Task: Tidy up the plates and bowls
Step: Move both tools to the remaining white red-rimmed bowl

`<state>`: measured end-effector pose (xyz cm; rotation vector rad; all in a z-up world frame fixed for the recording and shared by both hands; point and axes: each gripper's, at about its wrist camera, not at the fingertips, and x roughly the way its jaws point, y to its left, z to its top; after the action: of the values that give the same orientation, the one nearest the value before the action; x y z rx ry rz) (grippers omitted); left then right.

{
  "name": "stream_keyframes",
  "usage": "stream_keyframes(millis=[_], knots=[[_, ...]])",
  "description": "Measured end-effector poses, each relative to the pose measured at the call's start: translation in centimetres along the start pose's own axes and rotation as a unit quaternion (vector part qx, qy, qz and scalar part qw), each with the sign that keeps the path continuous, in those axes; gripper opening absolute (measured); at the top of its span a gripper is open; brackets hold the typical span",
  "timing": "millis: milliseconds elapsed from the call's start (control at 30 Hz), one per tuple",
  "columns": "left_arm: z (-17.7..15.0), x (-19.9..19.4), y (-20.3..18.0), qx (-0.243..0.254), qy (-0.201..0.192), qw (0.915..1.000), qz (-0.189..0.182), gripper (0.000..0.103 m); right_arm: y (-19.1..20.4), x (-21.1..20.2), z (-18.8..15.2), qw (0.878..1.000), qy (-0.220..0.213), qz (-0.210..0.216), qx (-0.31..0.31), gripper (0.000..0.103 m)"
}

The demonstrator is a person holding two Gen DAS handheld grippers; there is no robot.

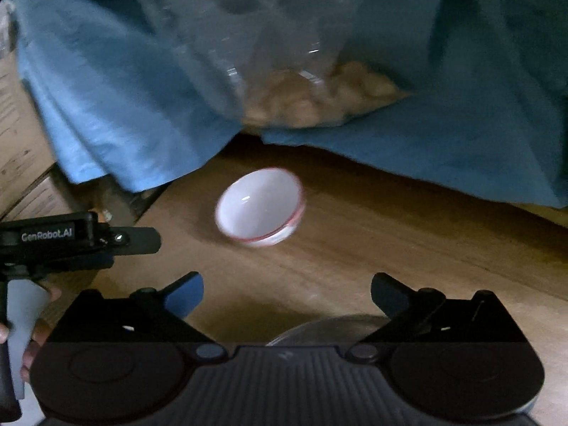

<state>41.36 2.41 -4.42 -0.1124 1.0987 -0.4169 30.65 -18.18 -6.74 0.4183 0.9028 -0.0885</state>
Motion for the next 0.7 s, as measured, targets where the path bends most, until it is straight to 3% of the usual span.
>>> stream_keyframes(millis=[167,700], knots=[[1.5,2.2,-1.0,0.005,0.006,1.0,0.005,0.102,-1.4,1.2,0.8,1.0,-0.001,-0.02,0.012,0.103],[4.2,7.0,-2.9,0.036,0.035,0.9983,0.028,0.102,-2.2,5.5,3.7,1.0,0.01,-0.029,0.004,0.102]])
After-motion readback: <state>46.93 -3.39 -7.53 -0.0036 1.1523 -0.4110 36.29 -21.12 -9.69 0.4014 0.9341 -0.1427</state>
